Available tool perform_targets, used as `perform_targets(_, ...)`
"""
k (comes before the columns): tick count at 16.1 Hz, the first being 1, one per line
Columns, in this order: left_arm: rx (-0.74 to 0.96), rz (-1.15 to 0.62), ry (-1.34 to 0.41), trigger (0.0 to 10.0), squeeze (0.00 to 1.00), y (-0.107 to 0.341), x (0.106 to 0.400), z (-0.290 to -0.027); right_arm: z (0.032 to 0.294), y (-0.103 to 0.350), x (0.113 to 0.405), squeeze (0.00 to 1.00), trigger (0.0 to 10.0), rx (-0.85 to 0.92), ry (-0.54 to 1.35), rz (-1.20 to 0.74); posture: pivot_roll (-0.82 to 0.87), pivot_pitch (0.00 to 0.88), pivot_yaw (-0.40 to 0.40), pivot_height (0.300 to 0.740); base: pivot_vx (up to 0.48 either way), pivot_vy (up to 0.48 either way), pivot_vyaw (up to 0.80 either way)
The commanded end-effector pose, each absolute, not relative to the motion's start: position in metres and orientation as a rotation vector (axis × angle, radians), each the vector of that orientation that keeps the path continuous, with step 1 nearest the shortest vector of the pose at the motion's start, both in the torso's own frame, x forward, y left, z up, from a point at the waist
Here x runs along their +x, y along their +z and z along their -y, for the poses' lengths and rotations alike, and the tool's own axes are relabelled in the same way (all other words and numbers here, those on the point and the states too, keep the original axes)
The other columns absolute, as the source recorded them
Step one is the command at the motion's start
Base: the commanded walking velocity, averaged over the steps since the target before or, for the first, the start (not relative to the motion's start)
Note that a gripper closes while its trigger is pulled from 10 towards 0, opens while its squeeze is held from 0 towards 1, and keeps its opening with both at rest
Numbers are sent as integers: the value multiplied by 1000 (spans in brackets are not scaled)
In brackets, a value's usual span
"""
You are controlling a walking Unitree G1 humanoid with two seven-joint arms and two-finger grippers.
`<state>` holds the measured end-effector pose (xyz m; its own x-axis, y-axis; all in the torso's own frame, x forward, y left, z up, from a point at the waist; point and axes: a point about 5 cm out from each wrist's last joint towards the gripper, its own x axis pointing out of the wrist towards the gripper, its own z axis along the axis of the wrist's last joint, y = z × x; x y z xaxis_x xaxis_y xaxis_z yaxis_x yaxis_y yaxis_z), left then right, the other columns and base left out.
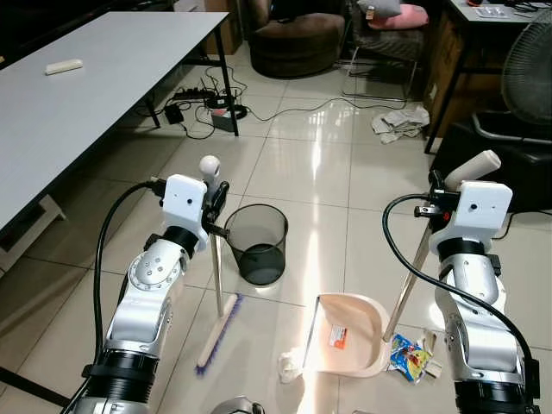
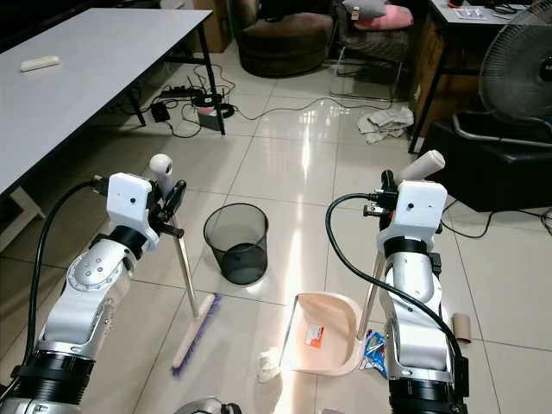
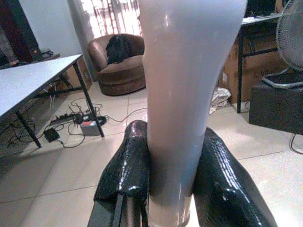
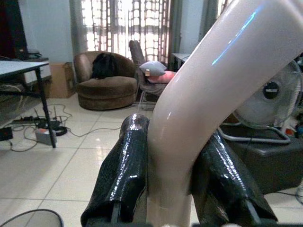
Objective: Sweep floor
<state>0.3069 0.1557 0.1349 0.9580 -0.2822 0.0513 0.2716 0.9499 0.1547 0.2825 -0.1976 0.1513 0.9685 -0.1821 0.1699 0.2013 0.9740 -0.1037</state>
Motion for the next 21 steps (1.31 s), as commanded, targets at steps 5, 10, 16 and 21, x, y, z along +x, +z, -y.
perform_targets(5,192,90,-271,10000,0,143,313,-158,200,162,283,0,10000,-147,-210,235,8,48,76,740,0,0,0)
perform_targets(10,148,106,-194,10000,0,154,331,-164,196,167,294,0,10000,-137,-162,242,8,55,14,740,0,0,0)
perform_targets(16,172,123,-138,10000,0,156,334,-171,200,175,299,0,10000,-137,-162,275,38,86,11,740,0,0,0)
perform_targets(21,167,148,-125,10000,0,161,343,-172,199,170,303,0,10000,-235,-140,271,30,106,46,740,0,0,0)
